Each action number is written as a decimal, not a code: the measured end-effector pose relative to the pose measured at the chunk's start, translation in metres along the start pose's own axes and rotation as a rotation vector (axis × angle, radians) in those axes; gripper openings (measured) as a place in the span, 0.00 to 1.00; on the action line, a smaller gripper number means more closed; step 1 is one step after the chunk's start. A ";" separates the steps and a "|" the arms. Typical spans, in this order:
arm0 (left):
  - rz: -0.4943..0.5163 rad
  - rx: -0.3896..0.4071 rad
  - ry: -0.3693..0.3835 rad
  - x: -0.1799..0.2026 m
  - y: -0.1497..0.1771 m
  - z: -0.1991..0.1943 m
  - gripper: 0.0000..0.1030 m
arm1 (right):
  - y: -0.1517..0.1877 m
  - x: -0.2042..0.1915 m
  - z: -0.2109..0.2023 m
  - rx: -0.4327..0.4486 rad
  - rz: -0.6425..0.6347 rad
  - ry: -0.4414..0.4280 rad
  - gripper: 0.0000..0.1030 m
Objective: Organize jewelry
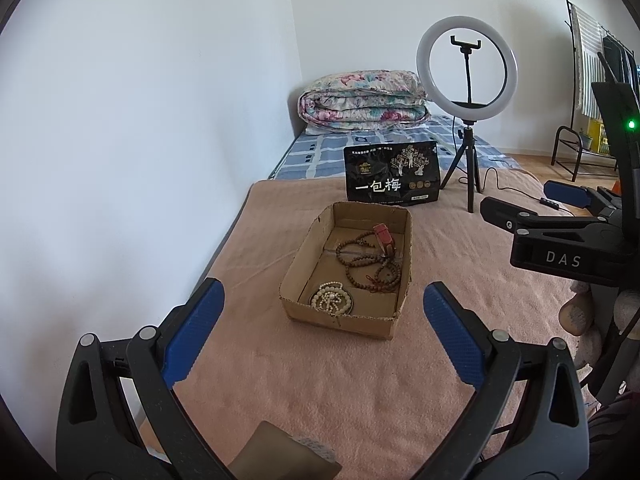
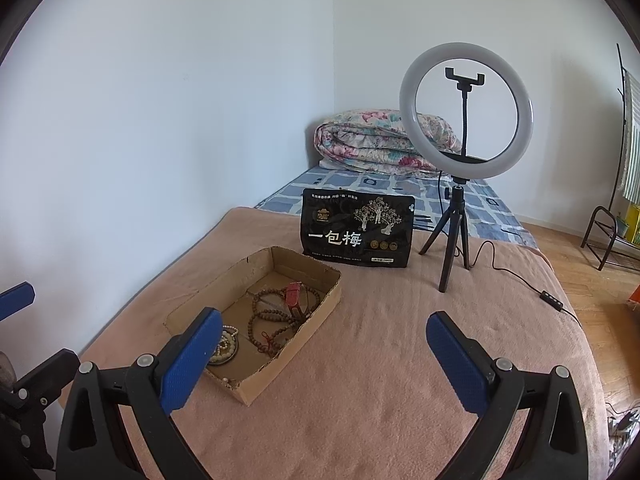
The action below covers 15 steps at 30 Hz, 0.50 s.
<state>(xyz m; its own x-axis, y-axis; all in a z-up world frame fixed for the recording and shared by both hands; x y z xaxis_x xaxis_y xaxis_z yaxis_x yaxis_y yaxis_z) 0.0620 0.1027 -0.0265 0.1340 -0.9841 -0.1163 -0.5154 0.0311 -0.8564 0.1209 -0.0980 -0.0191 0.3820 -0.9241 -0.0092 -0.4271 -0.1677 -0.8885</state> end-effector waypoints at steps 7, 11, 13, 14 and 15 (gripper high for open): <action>-0.003 -0.005 -0.003 0.001 0.000 0.003 0.98 | 0.001 -0.003 0.003 -0.005 0.000 -0.006 1.00; -0.004 -0.003 -0.017 0.002 0.000 0.004 0.98 | 0.000 -0.002 0.004 -0.007 0.010 -0.007 1.00; -0.004 0.000 -0.024 0.002 0.001 0.004 0.98 | 0.000 -0.001 0.003 -0.007 0.011 -0.008 1.00; -0.007 0.002 -0.029 0.001 0.002 0.003 0.98 | 0.000 -0.001 0.004 -0.007 0.011 -0.009 1.00; -0.009 0.004 -0.029 0.001 0.002 0.003 0.98 | 0.000 -0.001 0.004 -0.008 0.011 -0.011 1.00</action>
<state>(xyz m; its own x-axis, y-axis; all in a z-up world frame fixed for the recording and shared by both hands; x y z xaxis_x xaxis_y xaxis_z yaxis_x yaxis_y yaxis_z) 0.0635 0.1020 -0.0299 0.1629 -0.9790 -0.1226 -0.5103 0.0227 -0.8597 0.1234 -0.0959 -0.0211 0.3862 -0.9221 -0.0236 -0.4375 -0.1606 -0.8848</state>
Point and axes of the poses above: each gripper's, at about its wrist camera, not at the fingertips, and z roughly the way its jaws point, x to its right, y to its underside, the point moved 3 cm from there along z, roughly the way its jaws point, and after that the axes turned 3 degrees about x, right-handed, at the moved point
